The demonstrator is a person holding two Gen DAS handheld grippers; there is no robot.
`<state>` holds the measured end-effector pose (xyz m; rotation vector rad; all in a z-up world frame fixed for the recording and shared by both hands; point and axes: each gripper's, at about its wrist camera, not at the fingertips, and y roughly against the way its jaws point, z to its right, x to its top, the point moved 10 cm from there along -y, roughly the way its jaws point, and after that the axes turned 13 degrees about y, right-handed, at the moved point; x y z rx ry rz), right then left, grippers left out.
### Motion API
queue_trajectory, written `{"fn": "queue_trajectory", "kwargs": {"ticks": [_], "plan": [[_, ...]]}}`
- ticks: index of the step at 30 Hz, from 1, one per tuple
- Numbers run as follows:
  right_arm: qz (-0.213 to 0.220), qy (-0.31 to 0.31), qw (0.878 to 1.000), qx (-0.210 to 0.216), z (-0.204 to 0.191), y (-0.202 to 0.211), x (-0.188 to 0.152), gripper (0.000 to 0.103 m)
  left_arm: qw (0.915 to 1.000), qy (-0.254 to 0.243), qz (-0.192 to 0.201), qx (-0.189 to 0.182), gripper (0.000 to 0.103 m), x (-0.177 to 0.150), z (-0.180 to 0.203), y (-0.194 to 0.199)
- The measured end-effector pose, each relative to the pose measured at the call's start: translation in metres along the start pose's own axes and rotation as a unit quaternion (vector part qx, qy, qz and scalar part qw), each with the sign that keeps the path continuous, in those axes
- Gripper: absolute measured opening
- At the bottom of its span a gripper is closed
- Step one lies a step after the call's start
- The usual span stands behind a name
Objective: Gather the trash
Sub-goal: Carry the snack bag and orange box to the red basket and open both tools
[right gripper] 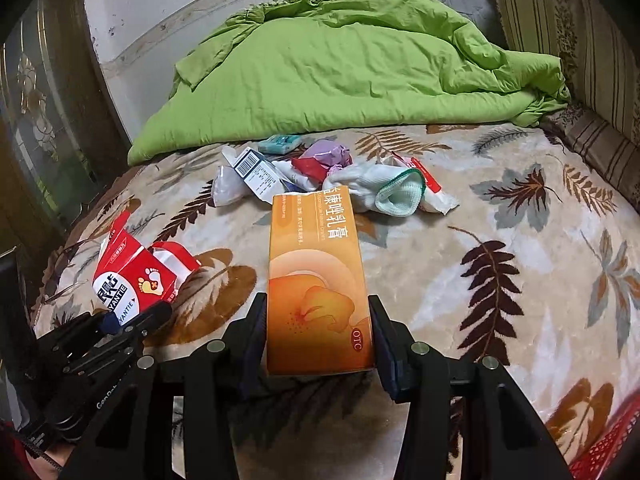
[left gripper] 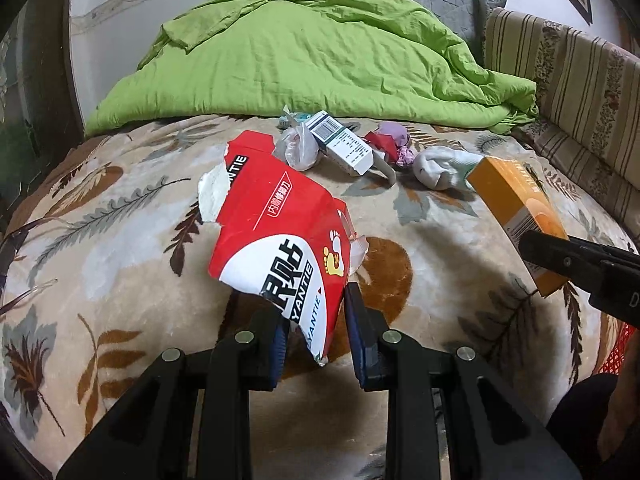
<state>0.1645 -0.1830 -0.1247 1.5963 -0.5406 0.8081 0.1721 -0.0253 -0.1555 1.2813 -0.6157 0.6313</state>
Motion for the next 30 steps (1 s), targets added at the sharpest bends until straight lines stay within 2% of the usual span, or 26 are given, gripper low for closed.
{"fn": "queue_trajectory", "kwargs": {"ticks": [30], "plan": [[-0.003,0.002,1.000,0.001,-0.0011,-0.0023,-0.0001,0.052,1.0000,0.001,0.000,-0.003,0.025,-0.0002,-0.0002,0.0001]]}}
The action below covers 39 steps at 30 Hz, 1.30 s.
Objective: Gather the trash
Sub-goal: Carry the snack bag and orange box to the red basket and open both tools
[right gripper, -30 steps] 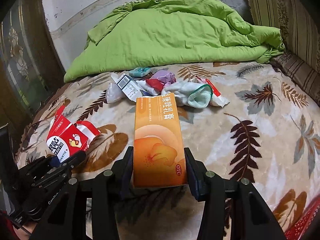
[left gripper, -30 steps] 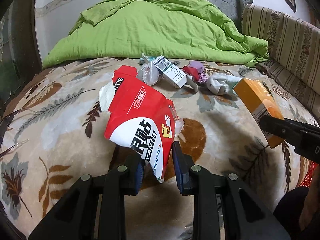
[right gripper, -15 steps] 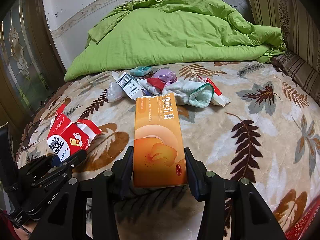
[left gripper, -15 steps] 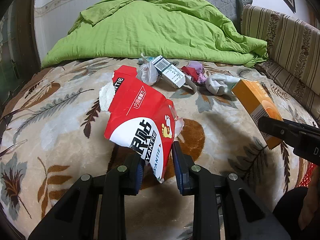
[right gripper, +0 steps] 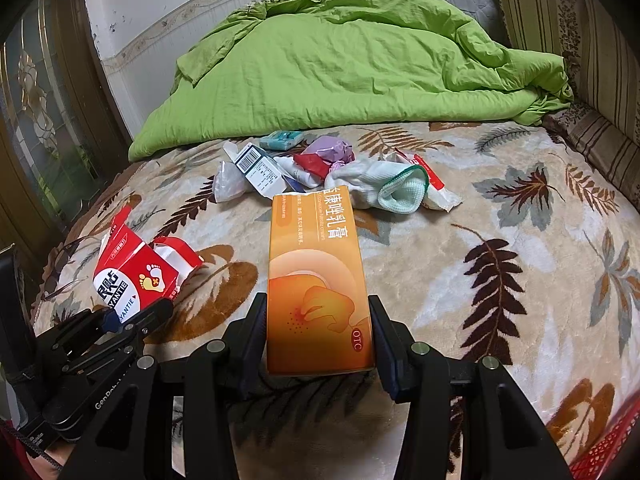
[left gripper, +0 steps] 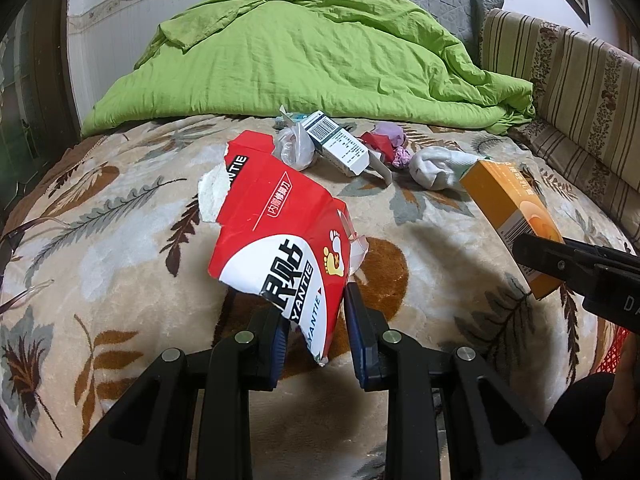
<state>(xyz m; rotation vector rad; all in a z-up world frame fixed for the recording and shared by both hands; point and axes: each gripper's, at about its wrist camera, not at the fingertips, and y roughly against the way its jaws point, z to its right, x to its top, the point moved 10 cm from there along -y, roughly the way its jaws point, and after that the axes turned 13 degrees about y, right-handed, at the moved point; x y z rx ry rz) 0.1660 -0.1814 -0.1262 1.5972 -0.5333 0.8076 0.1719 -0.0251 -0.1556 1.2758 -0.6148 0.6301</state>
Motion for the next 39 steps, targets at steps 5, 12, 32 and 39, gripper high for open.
{"fn": "queue_trajectory", "kwargs": {"ticks": [5,12,32,39], "plan": [[0.000,0.000,1.000,0.000,0.000,0.000,0.000,0.052,1.0000,-0.001,0.000,-0.001,0.025,0.000,0.000,0.000],[-0.001,0.001,1.000,-0.002,0.000,0.000,-0.001,0.052,0.9999,0.000,-0.001,-0.011,0.025,-0.001,0.008,0.001],[0.007,-0.010,1.000,-0.002,0.006,0.005,-0.001,0.052,0.9995,-0.022,0.001,-0.022,0.026,-0.004,0.020,0.002],[0.016,-0.045,0.999,0.008,0.015,0.035,-0.008,0.052,0.9984,-0.042,-0.004,-0.036,0.026,-0.008,0.030,0.012]]}}
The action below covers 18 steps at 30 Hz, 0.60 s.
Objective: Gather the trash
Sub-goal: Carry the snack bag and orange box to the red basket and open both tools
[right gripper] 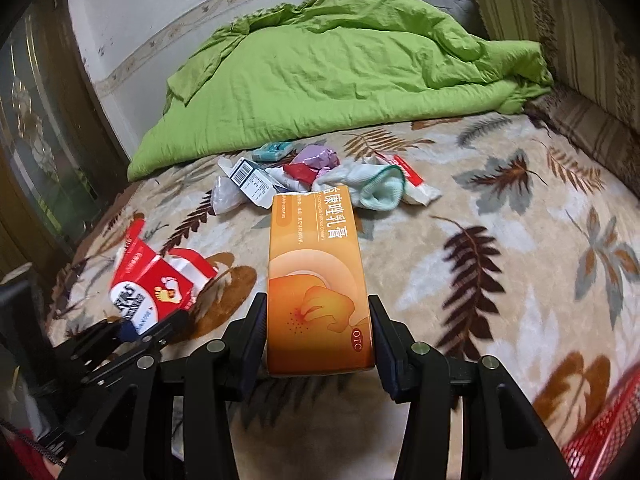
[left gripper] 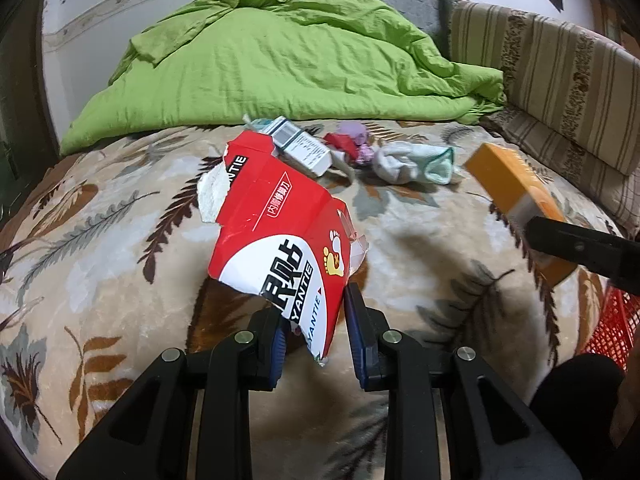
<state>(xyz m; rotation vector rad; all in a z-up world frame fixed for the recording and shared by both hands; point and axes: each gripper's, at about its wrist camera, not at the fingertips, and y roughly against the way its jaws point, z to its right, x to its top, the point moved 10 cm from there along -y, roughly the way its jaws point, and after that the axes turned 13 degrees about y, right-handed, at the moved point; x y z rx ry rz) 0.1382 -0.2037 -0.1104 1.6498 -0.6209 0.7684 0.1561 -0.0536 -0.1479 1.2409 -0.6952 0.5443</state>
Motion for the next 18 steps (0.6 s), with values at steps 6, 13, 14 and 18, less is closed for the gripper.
{"fn": "queue_trajectory", "kwargs": {"ticks": [6,13,14,18], "plan": [[0.018,-0.019,1.000,-0.006,0.017,0.048,-0.009,0.052,0.9986,-0.027,-0.010,-0.043,0.026,-0.001,0.038,0.014],[0.036,-0.073,0.996,-0.048,0.074,0.114,-0.032,0.052,0.9898,-0.083,-0.012,-0.115,0.026,0.001,0.111,0.039],[0.037,-0.083,0.994,-0.057,0.085,0.123,-0.037,0.052,0.9873,-0.093,-0.014,-0.129,0.026,0.000,0.126,0.043],[0.039,-0.138,0.983,-0.111,0.141,0.173,-0.069,0.052,0.9752,-0.133,-0.025,-0.175,0.026,-0.007,0.181,0.059]]}}
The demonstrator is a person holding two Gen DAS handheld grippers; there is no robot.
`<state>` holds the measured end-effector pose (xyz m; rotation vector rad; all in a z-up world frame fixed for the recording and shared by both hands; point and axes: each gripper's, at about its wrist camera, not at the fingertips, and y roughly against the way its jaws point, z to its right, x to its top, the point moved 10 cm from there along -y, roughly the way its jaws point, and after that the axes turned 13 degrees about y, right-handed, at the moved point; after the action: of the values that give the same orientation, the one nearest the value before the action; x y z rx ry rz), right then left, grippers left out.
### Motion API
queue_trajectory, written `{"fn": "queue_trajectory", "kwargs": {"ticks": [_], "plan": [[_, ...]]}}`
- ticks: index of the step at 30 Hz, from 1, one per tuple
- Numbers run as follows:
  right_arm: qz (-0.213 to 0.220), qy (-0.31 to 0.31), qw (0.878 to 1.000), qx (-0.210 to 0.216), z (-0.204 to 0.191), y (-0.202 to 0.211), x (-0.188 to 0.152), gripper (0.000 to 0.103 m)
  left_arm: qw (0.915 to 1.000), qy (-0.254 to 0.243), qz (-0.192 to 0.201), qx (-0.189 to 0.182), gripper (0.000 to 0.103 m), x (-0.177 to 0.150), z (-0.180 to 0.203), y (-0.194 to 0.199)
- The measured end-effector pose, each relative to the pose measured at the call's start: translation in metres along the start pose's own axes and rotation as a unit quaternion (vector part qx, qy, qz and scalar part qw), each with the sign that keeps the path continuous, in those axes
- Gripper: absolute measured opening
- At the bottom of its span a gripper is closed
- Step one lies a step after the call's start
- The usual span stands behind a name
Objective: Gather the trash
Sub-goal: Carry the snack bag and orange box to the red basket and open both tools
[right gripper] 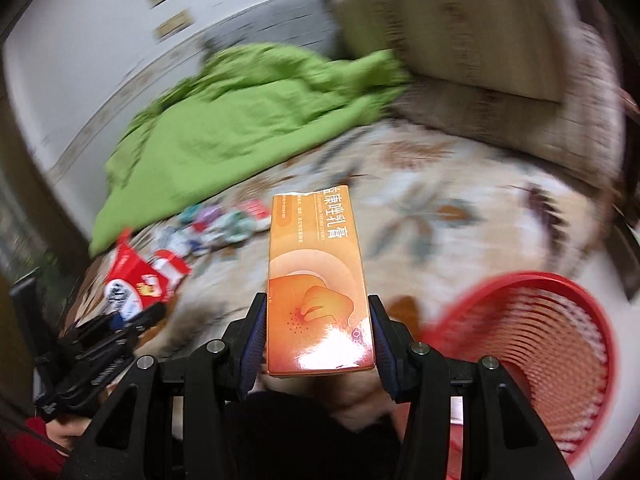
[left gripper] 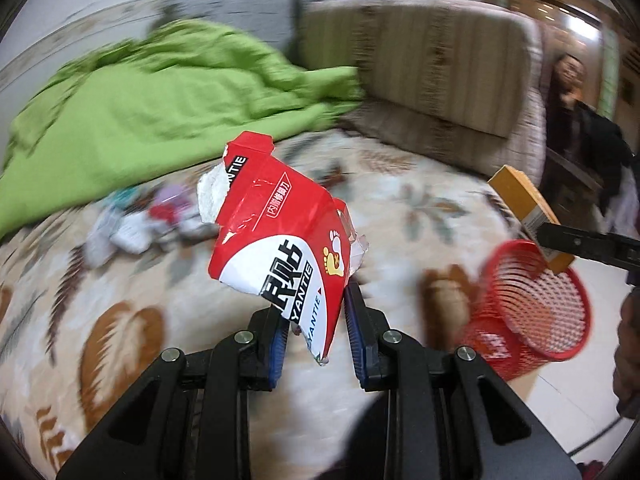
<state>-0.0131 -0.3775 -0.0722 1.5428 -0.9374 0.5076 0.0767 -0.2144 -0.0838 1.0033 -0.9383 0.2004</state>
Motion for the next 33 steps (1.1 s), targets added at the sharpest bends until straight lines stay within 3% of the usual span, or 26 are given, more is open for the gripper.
{"fn": "queue_trajectory", "kwargs": {"ticks": [4,9,17,19,22,24,26,33], "plan": [[0.003,-0.052,0.997,-0.050,0.061,0.034,-0.013,0.052,0.9971,-0.049,-0.019,-0.055,0.026,0.001,0.069,-0.004],[0.001,-0.115,0.990,-0.078,0.122,0.071,-0.034,0.052,0.9870,-0.103,-0.049,-0.113,0.027,-0.012,0.140,-0.007],[-0.009,-0.146,0.986,-0.077,0.153,0.083,-0.055,0.052,0.9629,-0.154,-0.130,-0.180,0.029,-0.050,0.216,-0.035],[-0.009,-0.152,0.986,-0.074,0.154,0.082,-0.059,0.053,0.9616,-0.156,-0.138,-0.178,0.033,-0.054,0.224,-0.044],[-0.013,-0.160,0.984,-0.073,0.159,0.077,-0.064,0.053,0.9558,-0.159,-0.166,-0.183,0.055,-0.062,0.237,-0.055],[-0.012,-0.173,0.982,-0.072,0.163,0.076,-0.067,0.057,0.9559,-0.169,-0.159,-0.180,0.068,-0.060,0.241,-0.057],[-0.012,-0.178,0.981,-0.072,0.165,0.076,-0.069,0.064,0.9583,-0.165,-0.151,-0.178,0.068,-0.056,0.239,-0.055],[0.001,-0.156,0.985,-0.078,0.156,0.078,-0.053,0.064,0.9675,-0.118,-0.139,-0.175,0.069,-0.037,0.209,-0.047]]}}
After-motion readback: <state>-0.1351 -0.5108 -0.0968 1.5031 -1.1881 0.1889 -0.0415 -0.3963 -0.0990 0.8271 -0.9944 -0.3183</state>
